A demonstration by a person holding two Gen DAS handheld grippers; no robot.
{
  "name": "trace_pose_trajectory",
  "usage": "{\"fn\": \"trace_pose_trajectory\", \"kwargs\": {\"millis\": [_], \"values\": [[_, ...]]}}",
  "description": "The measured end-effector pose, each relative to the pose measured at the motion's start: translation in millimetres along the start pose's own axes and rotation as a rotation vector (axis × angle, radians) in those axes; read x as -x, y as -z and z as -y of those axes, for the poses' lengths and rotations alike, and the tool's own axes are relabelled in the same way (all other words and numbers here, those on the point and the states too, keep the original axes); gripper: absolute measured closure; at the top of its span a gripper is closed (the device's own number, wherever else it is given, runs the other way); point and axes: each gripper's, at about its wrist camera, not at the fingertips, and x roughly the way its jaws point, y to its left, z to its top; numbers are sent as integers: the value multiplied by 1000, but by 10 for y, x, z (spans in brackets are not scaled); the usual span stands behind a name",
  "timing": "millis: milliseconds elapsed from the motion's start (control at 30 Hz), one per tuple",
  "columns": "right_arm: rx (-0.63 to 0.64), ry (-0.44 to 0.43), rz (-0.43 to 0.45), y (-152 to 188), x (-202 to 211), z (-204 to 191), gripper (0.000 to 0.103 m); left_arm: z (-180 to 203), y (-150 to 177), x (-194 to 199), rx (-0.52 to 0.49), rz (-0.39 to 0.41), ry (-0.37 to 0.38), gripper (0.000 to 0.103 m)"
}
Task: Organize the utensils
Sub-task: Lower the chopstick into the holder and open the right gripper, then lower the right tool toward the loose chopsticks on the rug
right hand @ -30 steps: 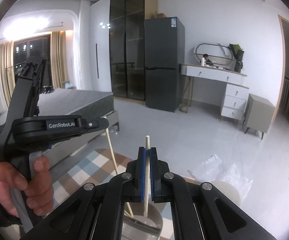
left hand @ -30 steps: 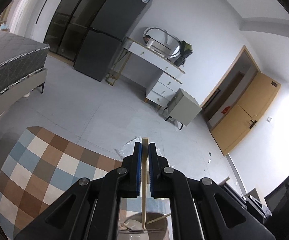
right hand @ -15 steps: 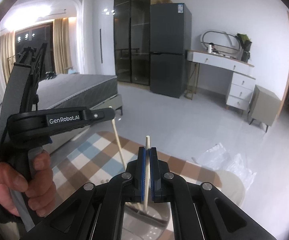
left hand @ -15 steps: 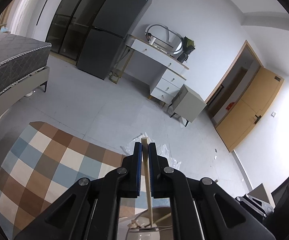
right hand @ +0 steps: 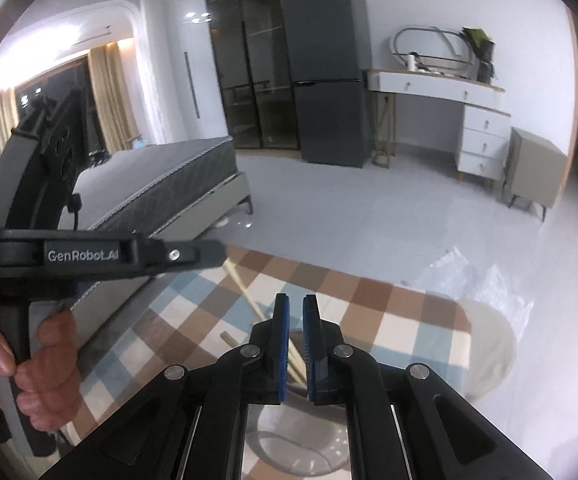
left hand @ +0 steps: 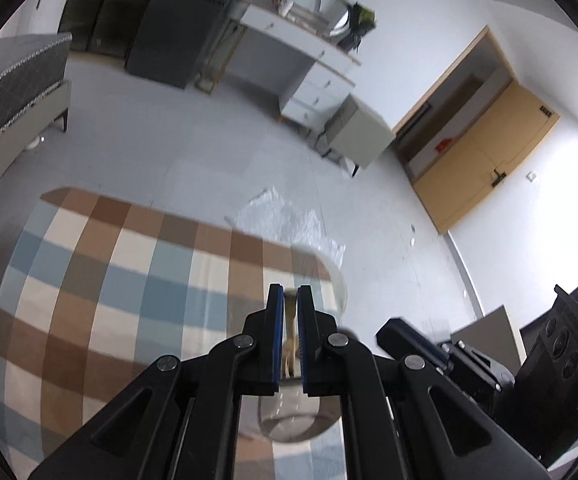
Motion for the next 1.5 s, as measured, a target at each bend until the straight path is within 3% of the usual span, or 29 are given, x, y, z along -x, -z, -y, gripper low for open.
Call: {"fn": "trace_pose_trajectory", "kwargs": {"millis": [100, 200, 233, 333, 467, 533, 600, 700, 833, 1200, 1500], "values": [[-48, 31, 4, 56, 101, 59, 91, 9, 20, 101, 10, -20, -15, 75], [-86, 55, 8, 107, 210, 85, 77, -6, 53, 293, 12, 14, -28, 69], [-101, 57, 13, 125, 266, 104, 75, -9, 63, 363, 11, 26, -44, 62], [-140, 68, 31, 161, 445, 140, 68, -36, 100, 536, 22, 40, -61, 56], [-158, 78, 66, 216, 686, 66, 63, 22, 186, 729, -37, 76, -147, 51], [-161, 78, 78, 244, 776, 0, 54, 53, 251, 849, -60, 91, -183, 43], [-167, 64, 100, 270, 875, -81, 51, 76, 318, 963, -77, 109, -219, 39], [-159, 40, 143, 327, 1025, -228, 38, 137, 431, 1131, -118, 133, -254, 36], [-149, 38, 168, 423, 1181, -438, 31, 196, 581, 1333, -161, 179, -288, 23], [-206, 26, 200, 734, 1364, -713, 18, 98, 955, 1646, -215, 267, -354, 13], [-210, 31, 242, 1055, 1410, -979, 12, -212, 1280, 1674, -208, 307, -355, 12]]}}
